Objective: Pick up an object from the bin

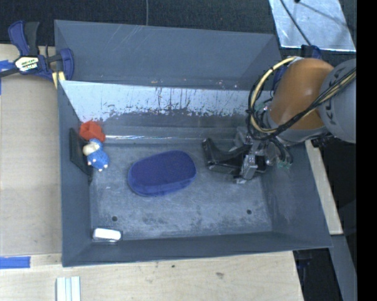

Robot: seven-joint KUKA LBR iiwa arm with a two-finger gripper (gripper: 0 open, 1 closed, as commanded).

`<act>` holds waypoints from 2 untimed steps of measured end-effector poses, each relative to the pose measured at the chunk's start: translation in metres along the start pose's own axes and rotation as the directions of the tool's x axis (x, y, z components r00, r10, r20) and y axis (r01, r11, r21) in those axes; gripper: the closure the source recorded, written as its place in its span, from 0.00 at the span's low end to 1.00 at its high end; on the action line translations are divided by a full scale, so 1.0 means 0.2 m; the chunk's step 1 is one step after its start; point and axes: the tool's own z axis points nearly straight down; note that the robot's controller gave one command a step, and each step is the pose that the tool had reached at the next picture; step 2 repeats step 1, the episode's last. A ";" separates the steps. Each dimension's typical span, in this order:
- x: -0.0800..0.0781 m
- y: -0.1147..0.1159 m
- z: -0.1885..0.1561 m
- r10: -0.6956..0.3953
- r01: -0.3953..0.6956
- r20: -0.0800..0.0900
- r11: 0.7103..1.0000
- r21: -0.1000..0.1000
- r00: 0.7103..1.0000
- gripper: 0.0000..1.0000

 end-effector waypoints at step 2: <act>0.02 -0.03 -0.76 -0.025 0.025 -0.021 1.000 0.001 0.999 1.00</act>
Offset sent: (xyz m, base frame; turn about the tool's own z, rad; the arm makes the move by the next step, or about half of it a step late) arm -0.0099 -0.0038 0.1501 -0.0269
